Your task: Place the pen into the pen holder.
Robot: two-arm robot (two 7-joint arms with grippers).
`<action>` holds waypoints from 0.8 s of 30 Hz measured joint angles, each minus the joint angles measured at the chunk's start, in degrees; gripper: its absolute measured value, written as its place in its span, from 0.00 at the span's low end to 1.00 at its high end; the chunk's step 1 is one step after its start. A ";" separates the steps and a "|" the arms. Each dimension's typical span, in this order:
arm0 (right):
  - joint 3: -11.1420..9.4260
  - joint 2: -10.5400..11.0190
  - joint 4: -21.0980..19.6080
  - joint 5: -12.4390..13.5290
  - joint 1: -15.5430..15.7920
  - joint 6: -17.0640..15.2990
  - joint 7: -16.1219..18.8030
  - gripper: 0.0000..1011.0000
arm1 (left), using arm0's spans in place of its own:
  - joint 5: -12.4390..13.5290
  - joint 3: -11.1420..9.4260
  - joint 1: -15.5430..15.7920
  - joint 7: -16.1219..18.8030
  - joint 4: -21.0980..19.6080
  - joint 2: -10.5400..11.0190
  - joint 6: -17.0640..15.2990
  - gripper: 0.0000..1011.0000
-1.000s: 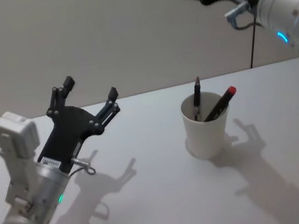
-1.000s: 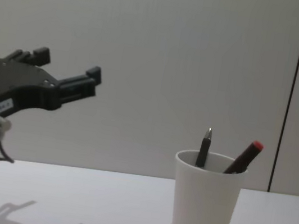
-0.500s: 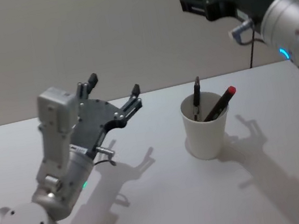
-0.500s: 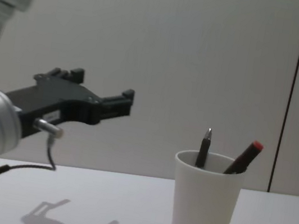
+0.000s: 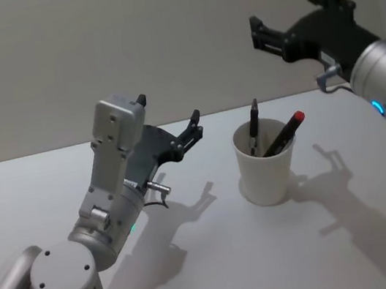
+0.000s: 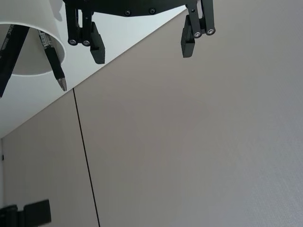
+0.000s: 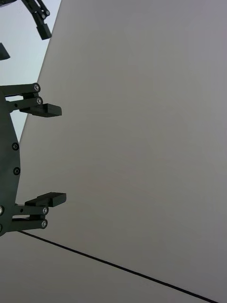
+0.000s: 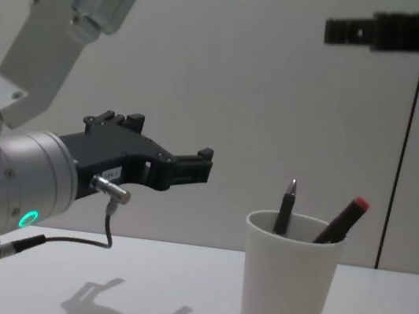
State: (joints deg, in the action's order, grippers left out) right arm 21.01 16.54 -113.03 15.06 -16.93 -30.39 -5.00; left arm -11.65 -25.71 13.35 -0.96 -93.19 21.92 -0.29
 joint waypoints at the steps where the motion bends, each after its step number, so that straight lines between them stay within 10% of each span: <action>1: -0.33 0.11 0.49 0.06 0.70 1.20 0.38 0.99 | 0.11 -0.17 0.12 0.18 -0.01 0.00 -0.27 0.99; 24: -5.22 1.82 7.65 0.90 11.41 18.33 5.69 0.99 | 0.16 -0.31 0.24 0.34 -0.01 -0.02 -0.51 0.99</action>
State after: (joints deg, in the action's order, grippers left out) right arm 15.79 18.36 -105.37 15.96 -5.52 -12.06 0.69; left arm -11.48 -26.03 13.59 -0.62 -93.20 21.89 -0.80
